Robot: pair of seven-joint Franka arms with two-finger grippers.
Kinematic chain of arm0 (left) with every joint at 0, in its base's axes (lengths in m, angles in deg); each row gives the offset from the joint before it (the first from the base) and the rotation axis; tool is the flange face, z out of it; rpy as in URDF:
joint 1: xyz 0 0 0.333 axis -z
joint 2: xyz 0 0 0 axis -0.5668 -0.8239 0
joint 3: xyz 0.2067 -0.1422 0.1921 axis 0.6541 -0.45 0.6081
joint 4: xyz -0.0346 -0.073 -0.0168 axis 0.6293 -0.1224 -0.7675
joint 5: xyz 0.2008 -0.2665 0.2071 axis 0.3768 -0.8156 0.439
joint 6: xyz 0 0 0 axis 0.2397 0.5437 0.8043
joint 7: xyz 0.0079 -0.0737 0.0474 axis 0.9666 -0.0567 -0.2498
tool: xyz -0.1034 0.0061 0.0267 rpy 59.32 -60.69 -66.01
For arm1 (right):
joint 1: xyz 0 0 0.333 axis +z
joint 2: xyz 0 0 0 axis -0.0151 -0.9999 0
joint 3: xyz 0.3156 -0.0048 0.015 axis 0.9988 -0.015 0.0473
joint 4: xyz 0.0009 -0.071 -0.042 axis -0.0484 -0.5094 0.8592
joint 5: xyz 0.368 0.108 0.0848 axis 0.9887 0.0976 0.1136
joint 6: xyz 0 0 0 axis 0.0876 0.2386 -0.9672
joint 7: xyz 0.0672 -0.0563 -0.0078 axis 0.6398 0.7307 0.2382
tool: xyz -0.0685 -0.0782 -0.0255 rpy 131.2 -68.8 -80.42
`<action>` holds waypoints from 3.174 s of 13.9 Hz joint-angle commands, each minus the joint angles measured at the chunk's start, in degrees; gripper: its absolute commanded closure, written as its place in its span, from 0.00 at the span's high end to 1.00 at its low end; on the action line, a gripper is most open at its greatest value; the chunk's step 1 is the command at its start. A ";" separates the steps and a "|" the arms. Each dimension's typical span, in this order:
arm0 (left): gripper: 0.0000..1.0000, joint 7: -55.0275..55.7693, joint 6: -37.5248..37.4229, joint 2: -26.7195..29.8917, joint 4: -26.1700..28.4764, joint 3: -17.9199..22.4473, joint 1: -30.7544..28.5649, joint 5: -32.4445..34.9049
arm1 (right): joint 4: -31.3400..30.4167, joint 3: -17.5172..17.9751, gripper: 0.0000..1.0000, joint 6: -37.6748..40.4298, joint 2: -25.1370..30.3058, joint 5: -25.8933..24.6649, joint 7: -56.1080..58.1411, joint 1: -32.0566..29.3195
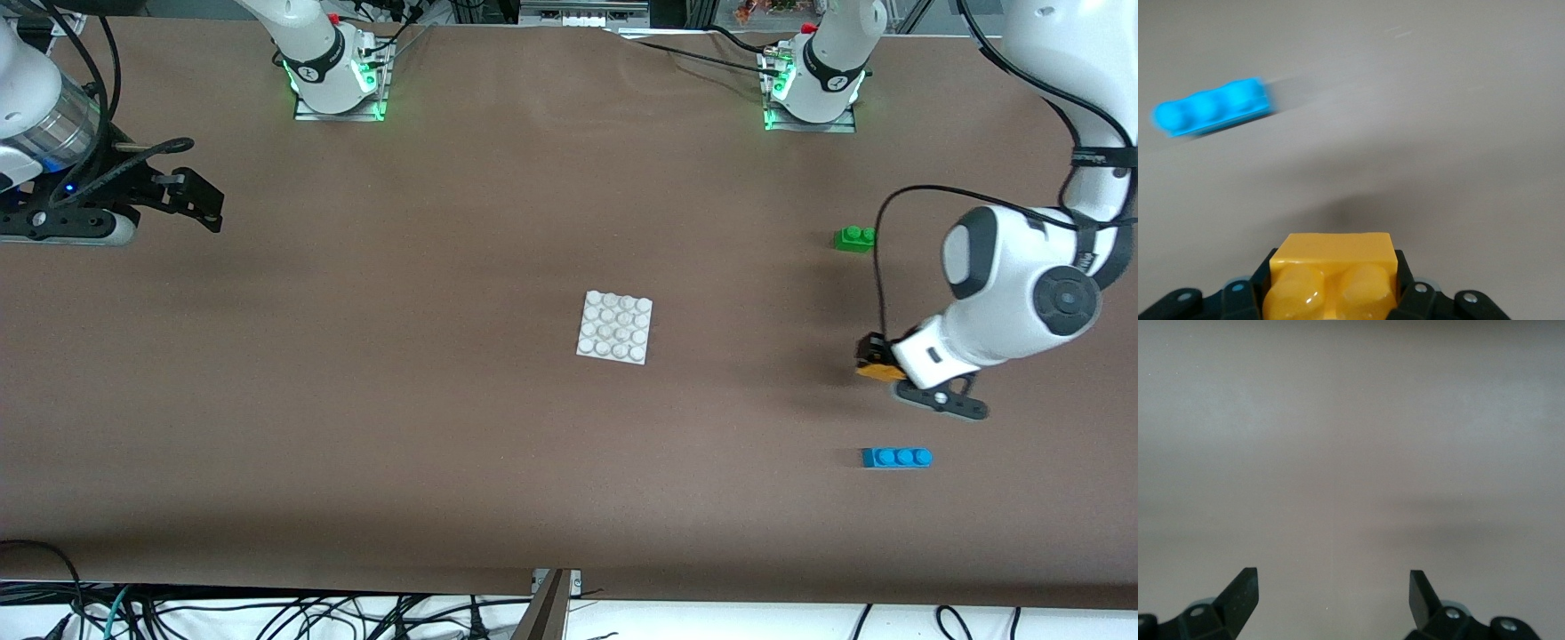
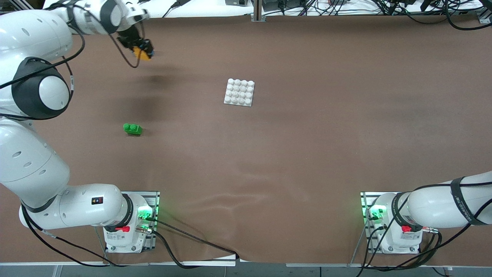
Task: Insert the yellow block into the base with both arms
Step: 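Carry the yellow brick over the white base plate with the left gripper, then lower the yellow brick and press it onto the base plate studs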
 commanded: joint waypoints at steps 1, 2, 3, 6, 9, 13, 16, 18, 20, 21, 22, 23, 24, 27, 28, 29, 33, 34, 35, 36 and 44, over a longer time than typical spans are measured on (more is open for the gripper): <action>0.04 5.60 -2.33 -0.93 -2.39 -4.73 2.07 0.15 | 1.32 0.20 1.00 0.87 -0.41 -0.36 -0.05 -0.24; 0.04 8.49 -2.33 -1.28 -2.48 -4.74 5.22 0.15 | 1.32 0.20 1.00 0.87 -0.41 -0.36 -0.05 -0.24; 0.04 12.78 -2.33 -1.89 -2.57 -4.74 8.73 0.23 | 1.32 0.12 1.00 1.04 -0.41 -0.36 -0.05 -0.24; 0.02 23.53 -1.89 -6.01 -3.71 -4.74 17.54 0.94 | 1.32 0.12 1.00 1.05 -0.41 -0.36 -0.05 -0.33; 0.02 24.60 -1.54 -11.02 -7.55 -4.74 23.59 0.50 | 1.32 0.20 1.00 0.78 -0.41 -0.27 -0.05 -0.24; 0.01 31.99 -1.36 -16.48 -14.26 -4.13 28.36 0.94 | 1.32 0.29 1.00 0.78 -0.41 -0.27 -0.05 -0.15; 0.00 32.25 0.74 -17.71 -14.26 -4.13 29.42 2.42 | 1.32 0.20 1.00 0.70 -0.41 -0.27 -0.05 -0.15; 0.00 32.51 0.92 -18.33 -14.08 -3.95 30.65 4.00 | 1.32 0.29 1.00 0.69 -0.41 -0.27 -0.05 -0.15; 0.00 32.78 1.01 -18.77 -13.99 -4.13 30.74 6.21 | 1.32 0.29 1.00 0.61 -0.41 -0.27 -0.05 -0.15; 0.00 32.95 1.01 -19.12 -14.08 -4.13 30.83 5.95 | 1.32 0.29 1.00 0.61 -0.41 -0.27 -0.05 -0.15; 0.00 34.61 0.92 -19.21 -14.08 -4.13 30.83 6.12 | 1.32 0.29 1.00 0.61 -0.41 -0.27 -0.05 -0.15; 0.00 36.80 1.01 -19.56 -13.99 -4.04 31.70 6.47 | 1.32 0.29 1.00 0.61 -0.41 -0.27 -0.05 -0.15; 0.00 38.65 1.01 -20.08 -13.99 -3.87 32.49 6.47 | 1.32 0.29 1.00 0.61 -0.41 -0.27 -0.05 -0.15; 0.00 39.19 3.99 -21.14 -13.64 -2.81 32.59 7.00 | 1.32 0.29 1.00 0.69 -0.41 -0.27 -0.05 -0.15; 0.01 39.37 4.09 -21.23 -13.55 -2.81 32.59 8.39 | 1.32 0.29 1.00 0.69 -0.41 -0.27 -0.05 -0.15; 0.01 39.80 4.09 -21.14 -13.47 -2.81 32.59 9.54 | 1.32 0.29 1.00 0.69 -0.41 -0.27 -0.05 -0.15; 0.01 42.44 4.09 -21.14 -13.38 -2.81 32.85 9.99 | 1.32 0.29 1.00 0.61 -0.41 -0.27 -0.05 -0.07; 0.01 42.62 3.91 -21.14 -13.20 -2.81 32.94 9.99 | 1.32 0.29 1.00 0.61 -0.41 -0.27 -0.05 -0.15; 0.03 42.62 3.91 -21.14 -13.20 -2.90 32.94 9.99 | 1.32 0.29 1.00 0.69 -0.50 -0.27 -0.05 -0.15; 0.05 42.62 3.74 -21.14 -13.20 -2.90 32.94 9.99 | 1.23 0.29 1.00 0.69 -0.41 -0.27 -0.05 -0.07; 0.34 42.62 3.38 -20.88 -12.59 -2.99 32.41 9.99 | 1.23 0.29 1.00 0.70 -0.41 -0.27 -0.05 -0.15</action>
